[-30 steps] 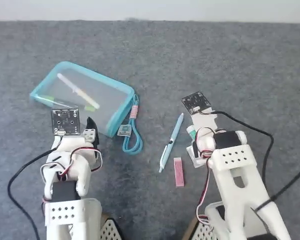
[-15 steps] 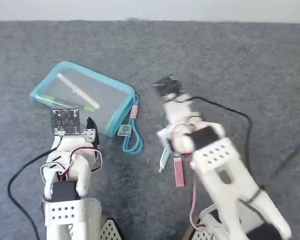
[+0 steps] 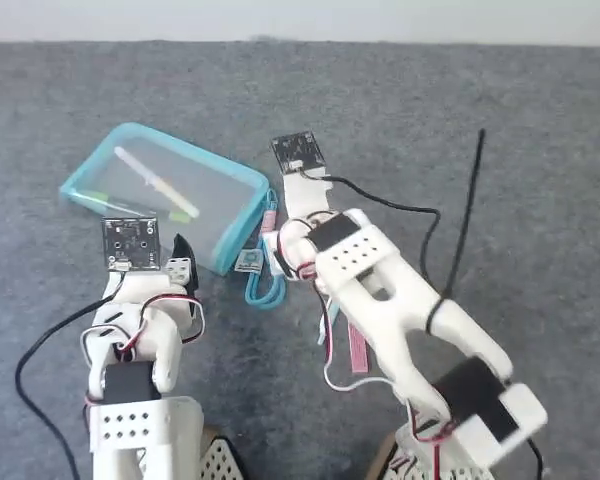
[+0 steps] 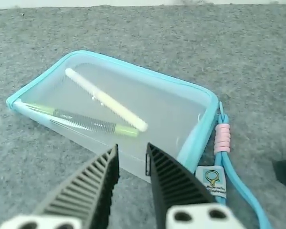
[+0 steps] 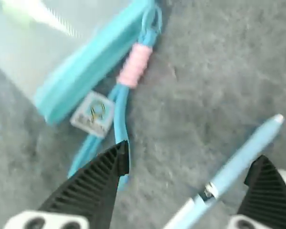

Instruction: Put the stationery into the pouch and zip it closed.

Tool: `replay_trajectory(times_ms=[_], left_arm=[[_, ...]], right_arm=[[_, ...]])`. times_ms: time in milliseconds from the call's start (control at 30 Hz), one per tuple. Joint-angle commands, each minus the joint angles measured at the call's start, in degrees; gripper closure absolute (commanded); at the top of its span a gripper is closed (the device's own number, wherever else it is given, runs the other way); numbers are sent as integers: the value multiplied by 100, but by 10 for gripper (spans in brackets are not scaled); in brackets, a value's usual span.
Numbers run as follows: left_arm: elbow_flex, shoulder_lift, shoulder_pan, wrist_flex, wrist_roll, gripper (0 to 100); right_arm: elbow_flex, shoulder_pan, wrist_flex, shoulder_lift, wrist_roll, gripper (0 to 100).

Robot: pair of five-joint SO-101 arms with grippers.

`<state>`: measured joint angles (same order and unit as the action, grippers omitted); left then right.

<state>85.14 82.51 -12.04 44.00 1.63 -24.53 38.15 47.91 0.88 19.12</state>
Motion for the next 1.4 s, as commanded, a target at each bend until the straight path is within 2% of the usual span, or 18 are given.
replay_trajectory(times_ms=[0, 300, 533, 667, 800, 900, 1167, 1367], left_arm=[[-163, 114, -9, -220, 35, 907], [48, 114, -9, -589, 26, 907], [57, 114, -18, -580, 26, 907], [57, 114, -26, -580, 26, 907], [57, 114, -44, -580, 26, 907], [57, 114, -26, -580, 26, 907], [57, 114, -18, -598, 26, 907], [57, 114, -9, -607, 26, 907]], right_arm=[[396, 75, -312, -84, 141, 623], [563, 558, -330, -752, 141, 623], [651, 479, -286, -1305, 132, 632], [668, 303, 22, -1305, 132, 783], [668, -198, 48, -1297, 105, 939], [659, -681, 110, -1051, -431, 995], [633, -1631, 1420, 708, -1881, 993], [545, -2431, 2492, 980, -2637, 993]])
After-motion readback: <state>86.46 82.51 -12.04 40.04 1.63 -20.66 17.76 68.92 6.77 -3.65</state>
